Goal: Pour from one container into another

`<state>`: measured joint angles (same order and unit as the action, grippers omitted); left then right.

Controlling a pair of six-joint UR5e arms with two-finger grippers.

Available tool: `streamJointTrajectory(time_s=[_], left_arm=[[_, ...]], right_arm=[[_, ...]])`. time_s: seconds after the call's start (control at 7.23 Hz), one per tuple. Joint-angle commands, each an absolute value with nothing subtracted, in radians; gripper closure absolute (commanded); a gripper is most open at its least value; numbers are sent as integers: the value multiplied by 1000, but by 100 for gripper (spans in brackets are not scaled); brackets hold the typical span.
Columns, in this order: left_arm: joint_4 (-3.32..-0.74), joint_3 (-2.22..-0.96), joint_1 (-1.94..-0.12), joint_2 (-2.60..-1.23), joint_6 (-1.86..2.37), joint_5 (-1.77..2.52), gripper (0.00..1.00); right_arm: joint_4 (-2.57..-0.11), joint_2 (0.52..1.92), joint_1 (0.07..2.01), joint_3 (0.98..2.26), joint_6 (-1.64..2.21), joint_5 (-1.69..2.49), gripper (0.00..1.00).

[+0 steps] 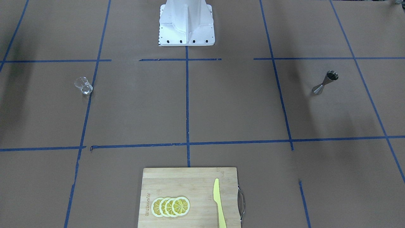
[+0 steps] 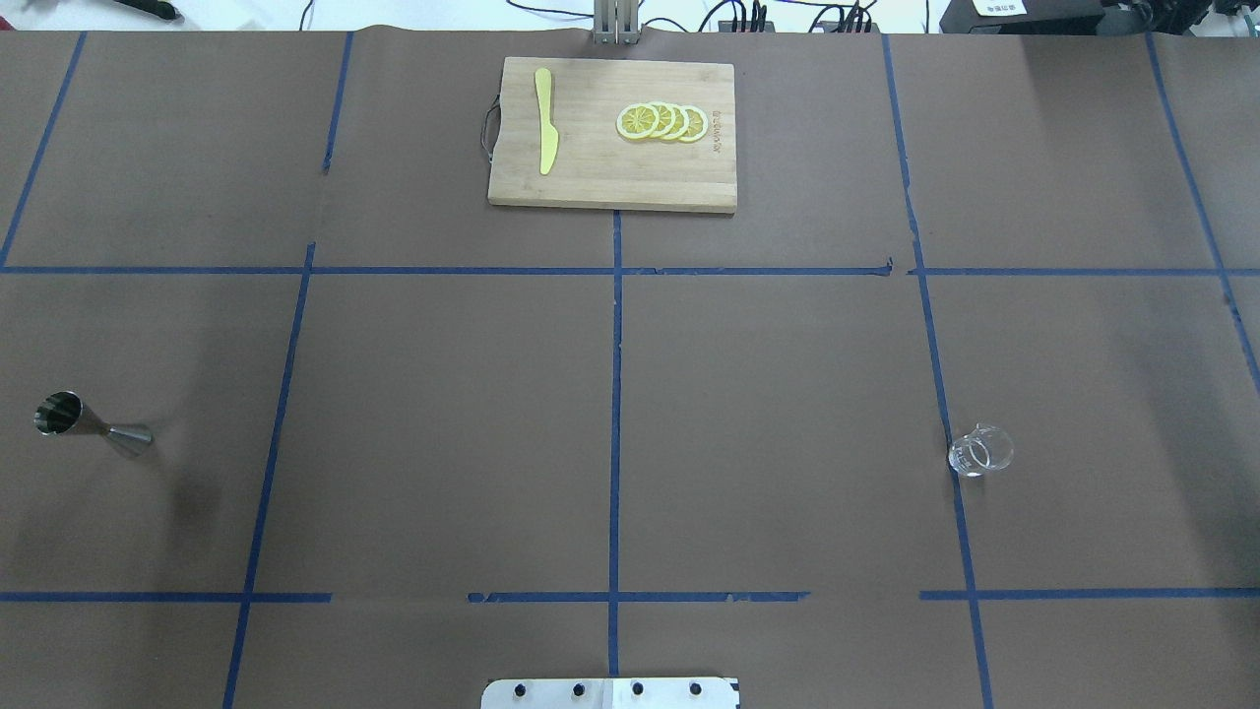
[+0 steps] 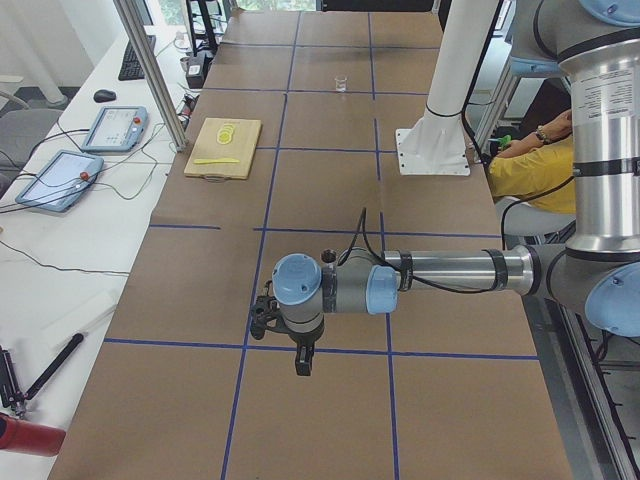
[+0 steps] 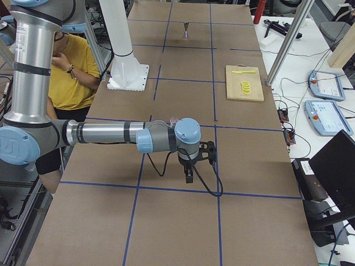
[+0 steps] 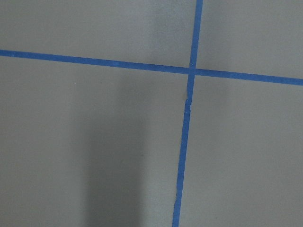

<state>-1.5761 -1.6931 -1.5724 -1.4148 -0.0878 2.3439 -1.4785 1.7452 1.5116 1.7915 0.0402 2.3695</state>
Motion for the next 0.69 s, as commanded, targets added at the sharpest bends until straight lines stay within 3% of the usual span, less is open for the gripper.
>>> streamJointTrajectory(time_s=[0.0, 0.55], left_arm=[[-1578, -1693, -1572, -1414, -89, 2344, 0], [-1577, -1698, -1572, -1428, -89, 2344, 0]], right_arm=[[-1476, 1752, 1516, 1792, 40, 2376, 0], [-1474, 1746, 1516, 1776, 49, 2367, 0]])
